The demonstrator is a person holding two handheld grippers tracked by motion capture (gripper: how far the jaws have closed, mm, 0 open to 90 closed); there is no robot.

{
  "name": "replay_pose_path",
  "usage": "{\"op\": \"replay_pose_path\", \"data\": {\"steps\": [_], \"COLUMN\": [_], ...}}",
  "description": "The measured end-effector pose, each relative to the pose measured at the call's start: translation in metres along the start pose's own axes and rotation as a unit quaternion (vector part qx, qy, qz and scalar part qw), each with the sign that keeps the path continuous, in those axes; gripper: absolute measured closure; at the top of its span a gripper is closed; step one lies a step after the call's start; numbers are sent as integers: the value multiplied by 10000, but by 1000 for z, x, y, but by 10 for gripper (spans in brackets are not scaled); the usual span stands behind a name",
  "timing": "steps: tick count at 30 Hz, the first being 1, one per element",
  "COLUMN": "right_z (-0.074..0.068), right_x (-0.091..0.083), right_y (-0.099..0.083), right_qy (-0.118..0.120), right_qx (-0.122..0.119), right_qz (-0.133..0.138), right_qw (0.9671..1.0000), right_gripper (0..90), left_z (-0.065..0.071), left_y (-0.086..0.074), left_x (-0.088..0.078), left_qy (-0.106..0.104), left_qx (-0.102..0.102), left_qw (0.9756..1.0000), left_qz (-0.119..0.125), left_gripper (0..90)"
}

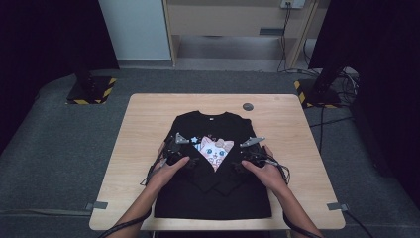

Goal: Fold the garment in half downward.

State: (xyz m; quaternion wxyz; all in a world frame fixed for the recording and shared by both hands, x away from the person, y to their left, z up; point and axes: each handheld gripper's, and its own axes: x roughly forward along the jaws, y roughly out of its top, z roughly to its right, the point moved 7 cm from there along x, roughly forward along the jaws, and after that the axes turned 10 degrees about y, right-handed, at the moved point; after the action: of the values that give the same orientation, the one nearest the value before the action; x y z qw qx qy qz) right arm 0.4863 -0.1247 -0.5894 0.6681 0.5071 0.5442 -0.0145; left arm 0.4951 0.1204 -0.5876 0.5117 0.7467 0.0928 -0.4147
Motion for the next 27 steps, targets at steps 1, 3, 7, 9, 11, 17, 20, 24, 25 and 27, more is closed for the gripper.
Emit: {"op": "replay_pose_path", "data": {"steps": [1,3,7,9,11,17,20,24,25,27], "right_z": [0,-2,-5,-7,-10,-22,-27,-33,-37,-40], "right_x": [0,0,-1,-2,-4,-12,-16,-20,-23,-26], "right_y": [0,-1,-4,-7,-10,-21,-27,-33,-38,-41], "right_qy": [-4,-8,-28,-26,-36,-47,-48,-29,-13,2], "right_qx": [24,73,102,123,101,145,146,142,119,108], "right_qz": [39,72,195,231,258,202,178,148,222,224], "right_qw": [10000,9999,9998,9997,9996,9997,9997,9998,9997,9997], "right_gripper": [44,44,43,43,42,42,41,41,40,38], "left_z": [0,2,5,8,11,22,29,35,37,42], "left_y": [0,0,-2,-4,-6,-14,-19,-25,-27,-31], "left_x": [0,1,-1,-3,-5,-14,-20,-26,-28,-32], "left_qy": [10,65,132,134,124,91,86,91,81,64], "left_qx": [8,9,-18,-17,-15,35,33,35,44,50], "left_qw": [10000,10000,9999,9999,9999,10000,10000,9999,9999,9999], "left_qz": [-12,-15,-2,5,-3,-2,5,24,47,84], "left_gripper": [5,0,0,0,0,0,0,0,0,0]}}
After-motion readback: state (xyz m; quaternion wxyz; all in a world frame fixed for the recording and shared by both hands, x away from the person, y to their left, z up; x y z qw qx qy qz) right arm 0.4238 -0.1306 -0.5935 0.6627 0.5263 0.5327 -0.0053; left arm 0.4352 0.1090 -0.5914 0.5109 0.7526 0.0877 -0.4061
